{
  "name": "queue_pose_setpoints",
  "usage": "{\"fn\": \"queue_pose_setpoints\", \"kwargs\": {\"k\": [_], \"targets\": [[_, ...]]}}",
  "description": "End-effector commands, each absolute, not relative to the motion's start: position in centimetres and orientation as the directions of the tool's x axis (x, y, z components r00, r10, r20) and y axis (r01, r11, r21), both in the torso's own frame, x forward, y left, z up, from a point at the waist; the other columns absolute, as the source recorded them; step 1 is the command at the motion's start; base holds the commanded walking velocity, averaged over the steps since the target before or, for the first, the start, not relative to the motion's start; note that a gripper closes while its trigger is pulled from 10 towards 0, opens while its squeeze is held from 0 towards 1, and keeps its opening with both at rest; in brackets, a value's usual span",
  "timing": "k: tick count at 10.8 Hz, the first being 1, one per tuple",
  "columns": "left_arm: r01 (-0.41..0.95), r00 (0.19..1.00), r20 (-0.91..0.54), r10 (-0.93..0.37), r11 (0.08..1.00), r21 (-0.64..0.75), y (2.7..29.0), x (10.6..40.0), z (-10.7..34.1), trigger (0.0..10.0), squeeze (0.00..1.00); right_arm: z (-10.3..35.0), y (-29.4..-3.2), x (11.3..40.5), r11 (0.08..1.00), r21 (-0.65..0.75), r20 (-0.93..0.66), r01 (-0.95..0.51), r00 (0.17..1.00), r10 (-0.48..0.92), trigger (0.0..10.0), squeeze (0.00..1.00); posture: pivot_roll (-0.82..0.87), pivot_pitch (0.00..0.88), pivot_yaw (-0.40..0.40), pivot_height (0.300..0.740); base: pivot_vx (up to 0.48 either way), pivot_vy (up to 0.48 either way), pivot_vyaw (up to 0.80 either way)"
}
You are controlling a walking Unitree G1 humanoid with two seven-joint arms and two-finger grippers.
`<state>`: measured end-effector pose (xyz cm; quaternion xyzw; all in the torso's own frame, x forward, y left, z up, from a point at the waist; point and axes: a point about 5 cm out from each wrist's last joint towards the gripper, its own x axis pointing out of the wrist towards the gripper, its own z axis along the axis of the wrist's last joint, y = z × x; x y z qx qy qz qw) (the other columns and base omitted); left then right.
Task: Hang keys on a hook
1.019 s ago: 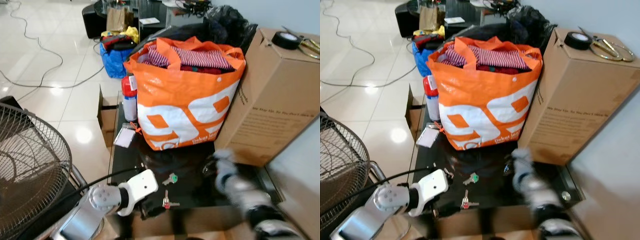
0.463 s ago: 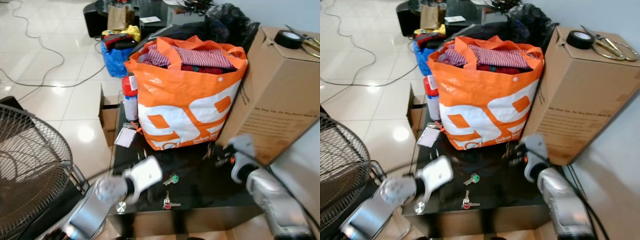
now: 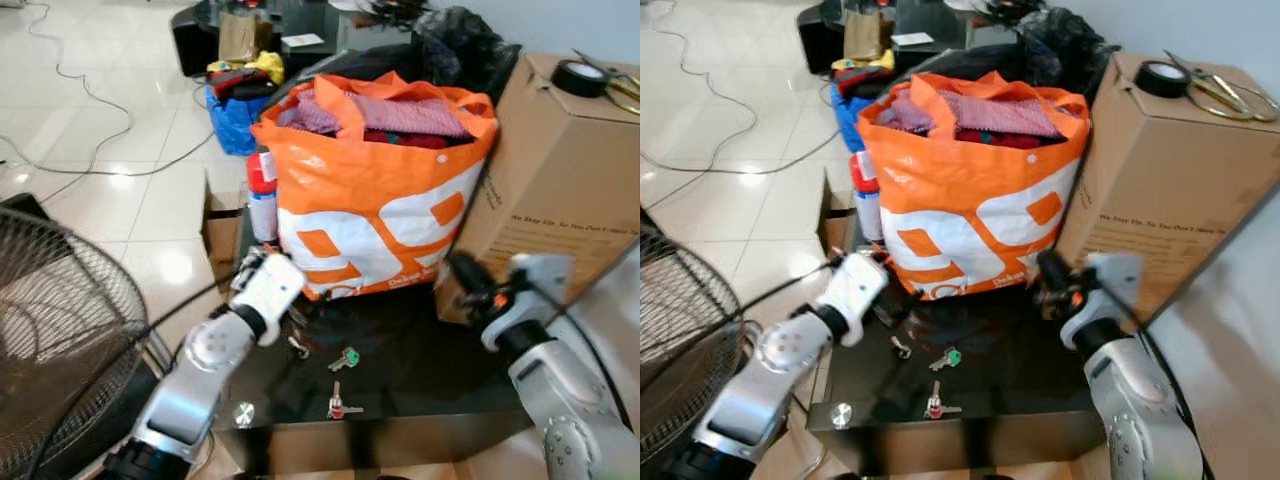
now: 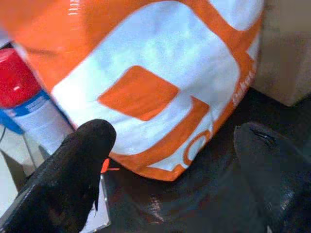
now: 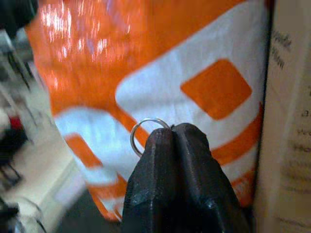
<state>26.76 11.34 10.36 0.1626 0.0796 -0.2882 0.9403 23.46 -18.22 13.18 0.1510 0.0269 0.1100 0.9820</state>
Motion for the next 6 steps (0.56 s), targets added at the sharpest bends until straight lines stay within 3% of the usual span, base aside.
{"fn": "queue_pose_setpoints", "kwargs": {"k": [1,4,6], "targets": [[0.556,0.831,-0.193,-0.522,0.794,0.244,11.6,26.9,11.6,10.0,0.0,14.1,-18.6,23.6,0.917,0.352,0.024,-0.188,0.981,0.192,0.0,0.0,-0.11,0.0,-0.009,0.74,0.0,0.0,0.0],[0.531,0.847,-0.191,-0.496,0.803,0.271,13.0,27.9,12.8,10.0,0.0,14.6,-17.7,24.0,0.918,0.363,0.048,-0.163,0.987,0.156,0.0,0.0,-0.11,0.0,0.026,0.74,0.0,0.0,0.0],[0.52,0.854,-0.191,-0.484,0.8,0.298,13.4,28.8,13.0,10.0,0.0,15.7,-17.6,24.3,0.97,0.222,0.071,-0.098,0.994,0.084,0.0,0.0,-0.13,0.0,0.062,0.74,0.0,0.0,0.0]]}}
